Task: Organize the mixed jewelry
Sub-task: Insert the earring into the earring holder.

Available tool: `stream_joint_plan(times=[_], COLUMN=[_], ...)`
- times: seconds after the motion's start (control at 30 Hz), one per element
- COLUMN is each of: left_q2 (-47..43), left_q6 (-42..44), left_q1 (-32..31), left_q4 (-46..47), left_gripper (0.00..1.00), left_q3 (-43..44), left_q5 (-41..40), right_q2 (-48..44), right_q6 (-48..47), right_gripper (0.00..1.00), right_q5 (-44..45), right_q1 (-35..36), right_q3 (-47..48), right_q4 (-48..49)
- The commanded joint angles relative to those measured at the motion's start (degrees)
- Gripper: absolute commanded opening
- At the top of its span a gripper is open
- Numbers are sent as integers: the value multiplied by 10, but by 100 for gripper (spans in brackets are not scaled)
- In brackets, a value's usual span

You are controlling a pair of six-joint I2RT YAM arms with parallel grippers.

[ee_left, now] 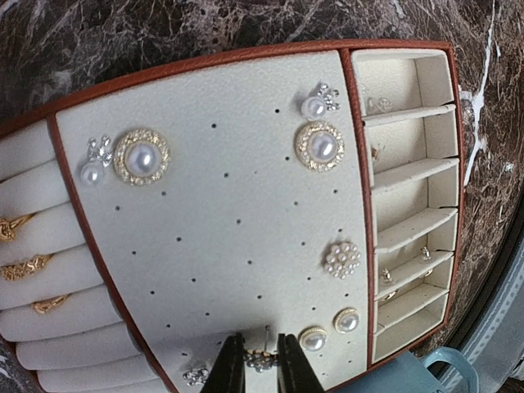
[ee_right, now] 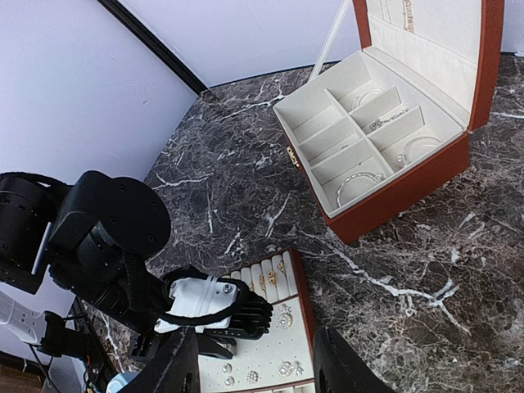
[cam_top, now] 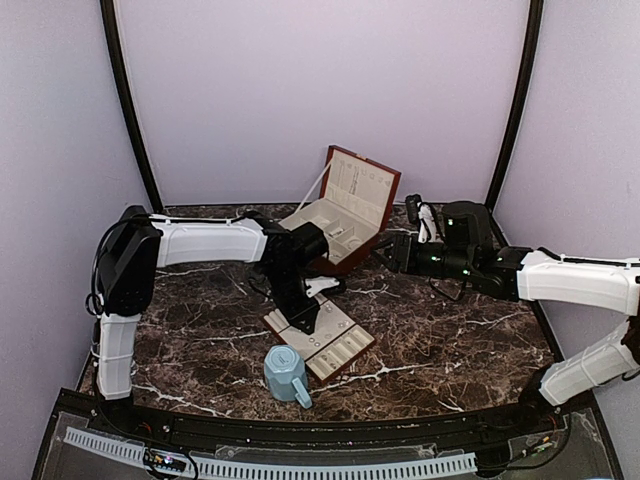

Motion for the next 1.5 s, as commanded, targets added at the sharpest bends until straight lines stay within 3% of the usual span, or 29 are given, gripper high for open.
stream_joint_plan(times=[0.0,1.23,1.47], left_q2=[3,34,34], left_q6=[10,6,3], left_q1=[-5,-33,-39], left_q4=[-18,-39,-49], left_gripper=[2,3,10], left_q3=[12,52,65], left_q5=[0,-25,-31], right_q2=[-8,-11,-10], right_q6=[-7,-7,-5], right_gripper=[49,49,49], right_q5=[5,11,11], right_q1=[-3,-3,-3], right_q3=[-7,-14,-16], right_q4=[13,11,14])
